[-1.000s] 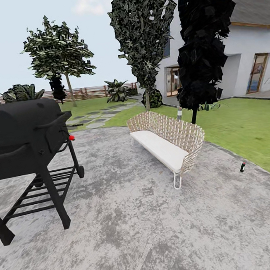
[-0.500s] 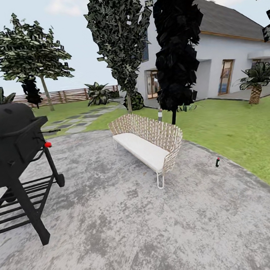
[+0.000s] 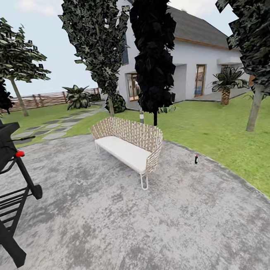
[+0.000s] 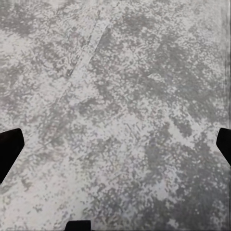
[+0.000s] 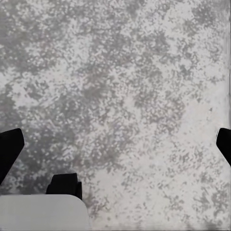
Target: In the garden, pick up the pesticide atomizer on the floor and spray pesticide onto both trees until each tree trunk is fully covered.
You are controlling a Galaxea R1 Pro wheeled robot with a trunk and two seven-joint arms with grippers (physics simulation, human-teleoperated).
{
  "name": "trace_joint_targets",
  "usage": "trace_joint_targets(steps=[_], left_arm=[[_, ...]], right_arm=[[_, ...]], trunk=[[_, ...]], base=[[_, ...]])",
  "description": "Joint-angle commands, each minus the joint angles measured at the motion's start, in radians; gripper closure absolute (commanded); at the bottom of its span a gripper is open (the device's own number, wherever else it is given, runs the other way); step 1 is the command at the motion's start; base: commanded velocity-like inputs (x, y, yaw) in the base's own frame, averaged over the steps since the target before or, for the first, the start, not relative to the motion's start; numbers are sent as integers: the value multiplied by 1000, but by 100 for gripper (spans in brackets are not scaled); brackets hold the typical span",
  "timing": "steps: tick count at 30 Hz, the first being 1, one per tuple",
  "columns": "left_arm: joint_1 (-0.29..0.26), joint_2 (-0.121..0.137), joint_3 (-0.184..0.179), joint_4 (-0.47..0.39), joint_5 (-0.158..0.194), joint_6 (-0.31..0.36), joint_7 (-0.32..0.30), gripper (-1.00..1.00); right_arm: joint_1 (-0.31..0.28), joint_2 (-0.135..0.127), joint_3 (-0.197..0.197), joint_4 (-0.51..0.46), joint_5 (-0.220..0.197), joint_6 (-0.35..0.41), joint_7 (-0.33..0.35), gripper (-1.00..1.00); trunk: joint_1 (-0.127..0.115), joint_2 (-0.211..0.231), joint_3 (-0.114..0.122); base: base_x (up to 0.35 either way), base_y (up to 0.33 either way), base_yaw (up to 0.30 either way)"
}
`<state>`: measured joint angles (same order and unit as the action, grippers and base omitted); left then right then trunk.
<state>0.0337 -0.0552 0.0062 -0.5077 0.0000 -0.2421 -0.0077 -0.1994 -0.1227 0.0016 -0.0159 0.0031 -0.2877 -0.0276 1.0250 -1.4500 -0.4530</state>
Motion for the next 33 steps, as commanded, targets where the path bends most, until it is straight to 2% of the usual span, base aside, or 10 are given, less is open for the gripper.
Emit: trace_joint_targets(steps=[1,19,29,33], left_arm=[[0,0,0,0,0,0,0,-100],[0,0,-1,0,0,1,0,-100],[0,0,1,0,0,3,0,-100],[0,1,1,0,0,3,0,-100]], right_arm=[[0,0,0,0,0,0,0,-100],[0,-1,0,0,1,-2,0,-100],[0,-1,0,14,0,-2,0,-100],[0,-1,1,23,2,0,0,-100]], trunk=[[0,0,0],[0,0,9],[0,0,18],[0,0,20]], base=[[0,0,-300],[6,-1,-300],[258,-60,-272],[328,-86,-105]])
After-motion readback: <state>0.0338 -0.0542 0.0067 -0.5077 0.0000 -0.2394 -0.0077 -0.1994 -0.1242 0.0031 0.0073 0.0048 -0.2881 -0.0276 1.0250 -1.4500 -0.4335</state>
